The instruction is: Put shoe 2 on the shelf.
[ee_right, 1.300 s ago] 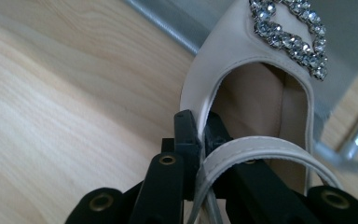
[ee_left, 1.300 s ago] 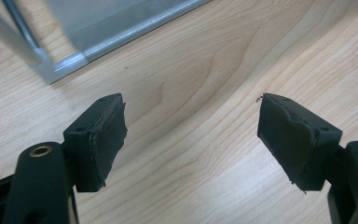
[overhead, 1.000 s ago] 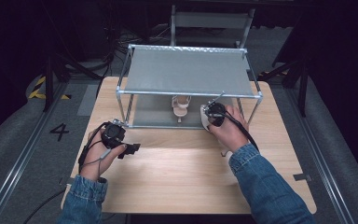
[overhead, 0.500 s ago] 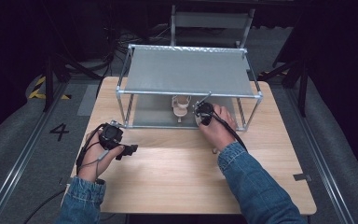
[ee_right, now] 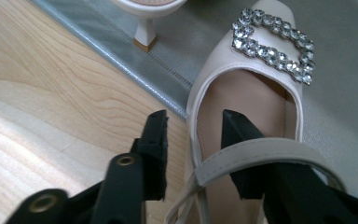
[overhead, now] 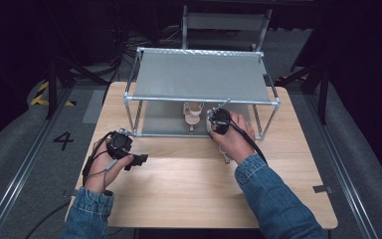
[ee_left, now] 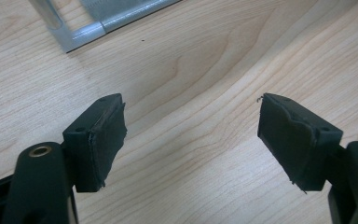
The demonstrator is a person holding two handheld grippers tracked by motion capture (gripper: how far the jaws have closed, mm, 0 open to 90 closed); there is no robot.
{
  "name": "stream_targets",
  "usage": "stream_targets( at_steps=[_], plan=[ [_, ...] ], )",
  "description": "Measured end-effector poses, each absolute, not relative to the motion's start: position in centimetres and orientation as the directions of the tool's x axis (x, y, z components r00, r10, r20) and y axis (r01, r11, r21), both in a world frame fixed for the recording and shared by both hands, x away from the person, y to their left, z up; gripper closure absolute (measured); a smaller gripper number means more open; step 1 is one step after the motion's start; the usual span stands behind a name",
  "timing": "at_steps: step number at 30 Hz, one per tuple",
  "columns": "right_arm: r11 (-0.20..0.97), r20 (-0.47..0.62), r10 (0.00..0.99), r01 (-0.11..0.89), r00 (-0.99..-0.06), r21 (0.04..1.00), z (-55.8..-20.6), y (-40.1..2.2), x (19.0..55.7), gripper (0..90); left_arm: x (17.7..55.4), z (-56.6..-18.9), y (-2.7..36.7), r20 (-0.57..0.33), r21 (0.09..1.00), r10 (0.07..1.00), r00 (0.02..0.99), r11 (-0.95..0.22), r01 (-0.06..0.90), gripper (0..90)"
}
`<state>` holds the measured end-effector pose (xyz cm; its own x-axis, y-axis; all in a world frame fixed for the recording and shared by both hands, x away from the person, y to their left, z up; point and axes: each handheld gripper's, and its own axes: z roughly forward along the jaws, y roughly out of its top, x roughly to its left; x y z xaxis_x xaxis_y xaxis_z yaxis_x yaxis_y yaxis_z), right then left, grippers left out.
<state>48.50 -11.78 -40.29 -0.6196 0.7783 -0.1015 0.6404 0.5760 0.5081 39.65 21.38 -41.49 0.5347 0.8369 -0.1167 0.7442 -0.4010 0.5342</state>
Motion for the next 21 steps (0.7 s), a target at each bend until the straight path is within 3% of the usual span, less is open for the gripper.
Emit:
stream_targets(
  at_steps=[11,21],
  plan=[
    [0.521,-0.098,0.797,0.595,-0.597,0.613,-36.9,-14.9,45.1,56.0,41.2,-41.3,19.9,-0.107,0.521,0.817,0.567,-0.439,0.732,23.7],
    [0.477,-0.022,0.819,0.659,-0.573,0.582,-36.1,-18.3,41.3,54.2,42.1,-41.4,18.6,-0.100,0.515,0.801,0.590,-0.466,0.719,23.6]
  ],
)
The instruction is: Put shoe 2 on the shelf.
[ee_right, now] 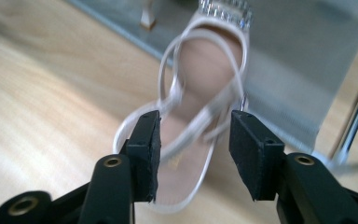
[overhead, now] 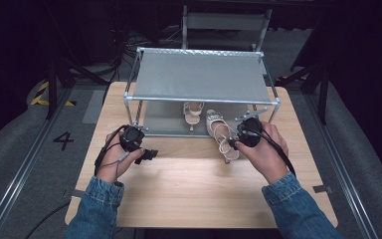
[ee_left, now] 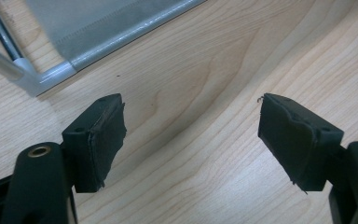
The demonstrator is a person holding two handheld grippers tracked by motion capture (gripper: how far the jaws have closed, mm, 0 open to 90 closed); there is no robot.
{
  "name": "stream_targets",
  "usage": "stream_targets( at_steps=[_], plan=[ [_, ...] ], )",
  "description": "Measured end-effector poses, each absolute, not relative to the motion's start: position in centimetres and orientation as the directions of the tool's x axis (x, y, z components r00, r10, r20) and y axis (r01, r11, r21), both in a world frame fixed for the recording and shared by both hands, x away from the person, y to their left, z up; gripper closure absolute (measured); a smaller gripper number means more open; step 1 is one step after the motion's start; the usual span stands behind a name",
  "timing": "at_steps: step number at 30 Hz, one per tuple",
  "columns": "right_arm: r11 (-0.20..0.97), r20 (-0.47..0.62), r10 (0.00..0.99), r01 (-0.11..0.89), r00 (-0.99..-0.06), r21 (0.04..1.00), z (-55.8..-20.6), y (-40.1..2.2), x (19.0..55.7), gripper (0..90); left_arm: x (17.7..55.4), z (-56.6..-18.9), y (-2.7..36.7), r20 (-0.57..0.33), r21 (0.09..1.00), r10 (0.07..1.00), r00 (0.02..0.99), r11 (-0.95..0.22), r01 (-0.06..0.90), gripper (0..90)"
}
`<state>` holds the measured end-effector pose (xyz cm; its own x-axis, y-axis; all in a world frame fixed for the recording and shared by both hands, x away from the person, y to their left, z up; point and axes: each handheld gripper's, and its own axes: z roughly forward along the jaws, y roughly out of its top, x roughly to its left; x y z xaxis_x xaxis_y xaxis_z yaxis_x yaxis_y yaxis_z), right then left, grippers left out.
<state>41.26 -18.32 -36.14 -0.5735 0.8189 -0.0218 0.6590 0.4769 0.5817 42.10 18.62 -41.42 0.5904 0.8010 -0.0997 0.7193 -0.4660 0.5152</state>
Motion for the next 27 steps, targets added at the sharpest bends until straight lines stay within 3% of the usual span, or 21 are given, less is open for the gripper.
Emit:
stream_targets(
  at_steps=[5,17,23,27],
  plan=[
    [0.467,-0.007,0.822,0.667,-0.570,0.580,-36.6,-19.5,39.9,53.8,42.1,-41.3,18.6,-0.101,0.515,0.803,0.587,-0.463,0.722,23.6],
    [0.521,0.022,0.790,0.690,-0.613,0.502,-40.9,-20.3,37.5,63.6,42.0,-41.4,18.8,-0.105,0.512,0.807,0.582,-0.458,0.727,23.5],
    [0.514,0.049,0.776,0.675,-0.629,0.530,-42.8,-20.1,38.0,70.9,42.0,-41.5,18.9,-0.102,0.512,0.808,0.580,-0.457,0.727,23.5],
    [0.488,0.058,0.787,0.677,-0.614,0.552,-43.7,-20.1,38.4,69.2,42.0,-41.5,19.0,-0.108,0.507,0.810,0.576,-0.454,0.733,23.6]
  ],
)
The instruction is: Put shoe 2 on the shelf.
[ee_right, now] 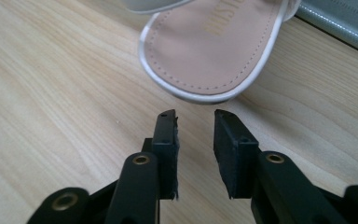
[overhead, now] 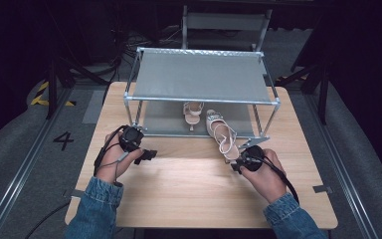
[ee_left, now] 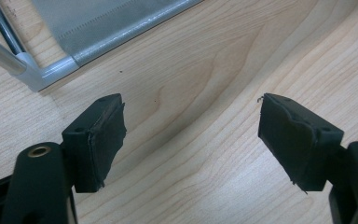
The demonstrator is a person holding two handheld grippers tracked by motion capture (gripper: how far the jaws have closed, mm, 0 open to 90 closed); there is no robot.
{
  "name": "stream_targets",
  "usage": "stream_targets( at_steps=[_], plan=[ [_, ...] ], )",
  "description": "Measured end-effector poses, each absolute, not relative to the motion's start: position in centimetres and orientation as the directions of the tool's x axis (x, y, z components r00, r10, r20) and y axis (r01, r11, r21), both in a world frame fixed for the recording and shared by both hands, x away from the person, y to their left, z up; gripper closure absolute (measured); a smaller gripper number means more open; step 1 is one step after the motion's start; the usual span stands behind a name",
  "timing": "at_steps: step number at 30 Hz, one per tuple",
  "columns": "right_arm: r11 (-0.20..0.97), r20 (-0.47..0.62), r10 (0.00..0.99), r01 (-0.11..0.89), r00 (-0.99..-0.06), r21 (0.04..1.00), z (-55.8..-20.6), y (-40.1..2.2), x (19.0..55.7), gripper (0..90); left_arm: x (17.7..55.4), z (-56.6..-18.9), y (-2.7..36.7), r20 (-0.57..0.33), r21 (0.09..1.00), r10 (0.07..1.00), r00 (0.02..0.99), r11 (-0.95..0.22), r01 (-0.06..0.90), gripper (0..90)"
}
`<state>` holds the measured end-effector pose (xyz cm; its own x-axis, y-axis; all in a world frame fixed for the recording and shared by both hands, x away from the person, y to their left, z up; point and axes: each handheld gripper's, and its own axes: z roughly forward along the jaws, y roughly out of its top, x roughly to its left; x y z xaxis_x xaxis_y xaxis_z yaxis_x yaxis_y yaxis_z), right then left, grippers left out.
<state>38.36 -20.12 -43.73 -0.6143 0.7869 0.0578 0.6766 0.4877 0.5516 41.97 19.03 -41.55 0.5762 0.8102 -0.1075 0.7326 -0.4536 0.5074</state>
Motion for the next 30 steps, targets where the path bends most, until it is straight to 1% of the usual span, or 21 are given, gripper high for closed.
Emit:
stream_targets(
  at_steps=[4,7,8,13,15,18,22,24,26,30],
  plan=[
    [0.481,0.050,0.787,0.661,-0.615,0.576,-44.4,-19.9,38.7,68.0,42.0,-41.6,19.0,-0.105,0.508,0.809,0.579,-0.457,0.730,23.6],
    [0.473,0.056,0.777,0.640,-0.627,0.605,-44.9,-19.5,38.9,72.5,41.9,-41.6,19.0,-0.103,0.507,0.808,0.580,-0.460,0.729,23.6],
    [0.473,0.056,0.777,0.640,-0.627,0.605,-44.9,-19.5,38.9,72.5,41.9,-41.6,19.0,-0.103,0.507,0.808,0.580,-0.460,0.729,23.9],
    [0.467,0.039,0.776,0.614,-0.630,0.636,-45.8,-19.1,39.6,79.1,41.9,-41.7,19.0,-0.097,0.504,0.810,0.579,-0.462,0.730,24.4],
    [0.454,0.056,0.774,0.614,-0.631,0.645,-46.1,-18.9,39.7,79.0,41.9,-41.7,19.0,-0.095,0.502,0.808,0.582,-0.466,0.728,24.4],
    [0.424,0.090,0.771,0.614,-0.630,0.666,-45.9,-18.6,39.9,79.5,41.9,-41.8,19.1,-0.093,0.502,0.807,0.584,-0.468,0.727,24.5],
    [0.424,0.060,0.770,0.580,-0.635,0.695,-44.7,-18.2,40.8,81.3,41.7,-41.8,19.3,-0.097,0.502,0.810,0.579,-0.462,0.731,24.4],
    [0.423,0.060,0.771,0.581,-0.634,0.695,-44.4,-18.2,41.1,81.4,41.6,-41.8,19.3,-0.100,0.501,0.811,0.576,-0.459,0.733,24.2],
    [0.444,0.054,0.770,0.596,-0.636,0.669,-44.2,-18.2,41.9,81.4,41.5,-41.8,19.5,-0.096,0.499,0.813,0.575,-0.460,0.734,24.1],
    [0.469,0.032,0.768,0.596,-0.639,0.652,-44.3,-18.2,43.0,81.4,41.2,-41.8,20.0,-0.099,0.498,0.818,0.566,-0.452,0.740,24.0]
  ],
)
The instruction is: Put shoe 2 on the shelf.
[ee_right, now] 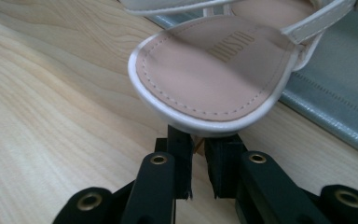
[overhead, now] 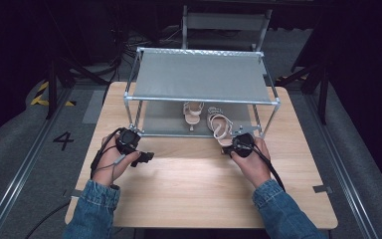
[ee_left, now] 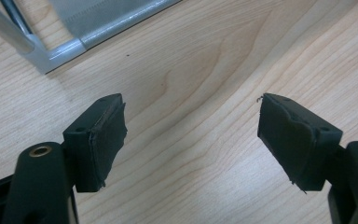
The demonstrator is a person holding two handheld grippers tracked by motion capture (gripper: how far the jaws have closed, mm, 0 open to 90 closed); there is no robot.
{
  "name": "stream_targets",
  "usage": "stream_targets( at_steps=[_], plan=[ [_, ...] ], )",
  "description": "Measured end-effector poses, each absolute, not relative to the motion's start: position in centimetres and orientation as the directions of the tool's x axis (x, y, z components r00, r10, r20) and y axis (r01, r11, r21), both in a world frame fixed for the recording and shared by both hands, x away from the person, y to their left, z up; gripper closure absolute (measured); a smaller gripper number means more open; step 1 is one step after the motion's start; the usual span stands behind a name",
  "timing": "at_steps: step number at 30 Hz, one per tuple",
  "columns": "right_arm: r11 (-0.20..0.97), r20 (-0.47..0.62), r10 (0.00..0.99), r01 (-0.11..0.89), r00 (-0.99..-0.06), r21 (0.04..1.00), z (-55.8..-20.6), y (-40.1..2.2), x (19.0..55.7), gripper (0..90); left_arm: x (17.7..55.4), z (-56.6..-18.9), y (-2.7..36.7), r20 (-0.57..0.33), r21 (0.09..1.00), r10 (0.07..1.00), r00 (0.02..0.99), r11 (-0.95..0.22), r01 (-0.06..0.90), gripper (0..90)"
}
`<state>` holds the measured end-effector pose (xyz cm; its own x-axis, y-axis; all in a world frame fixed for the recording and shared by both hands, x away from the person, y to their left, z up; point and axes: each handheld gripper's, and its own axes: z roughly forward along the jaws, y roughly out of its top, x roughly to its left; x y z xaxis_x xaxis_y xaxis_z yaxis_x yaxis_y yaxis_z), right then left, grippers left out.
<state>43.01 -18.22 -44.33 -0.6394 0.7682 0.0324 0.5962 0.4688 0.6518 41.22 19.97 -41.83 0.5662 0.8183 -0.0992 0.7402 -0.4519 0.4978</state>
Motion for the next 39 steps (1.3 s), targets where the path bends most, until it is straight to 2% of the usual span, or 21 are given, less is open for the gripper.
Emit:
stream_targets(
  at_steps=[15,31,39],
  plan=[
    [0.505,-0.025,0.769,0.584,-0.638,0.636,-44.2,-16.7,47.9,81.4,40.9,-42.0,20.7,-0.103,0.496,0.827,0.553,-0.439,0.749,23.9],
    [0.473,-0.011,0.778,0.575,-0.628,0.668,-44.7,-14.5,50.0,81.4,40.5,-42.1,20.9,-0.104,0.496,0.827,0.552,-0.438,0.750,23.8],
    [0.477,-0.001,0.765,0.566,-0.644,0.672,-45.3,-12.9,51.0,81.6,39.2,-42.3,22.5,-0.107,0.497,0.847,0.521,-0.408,0.766,23.7]
  ],
)
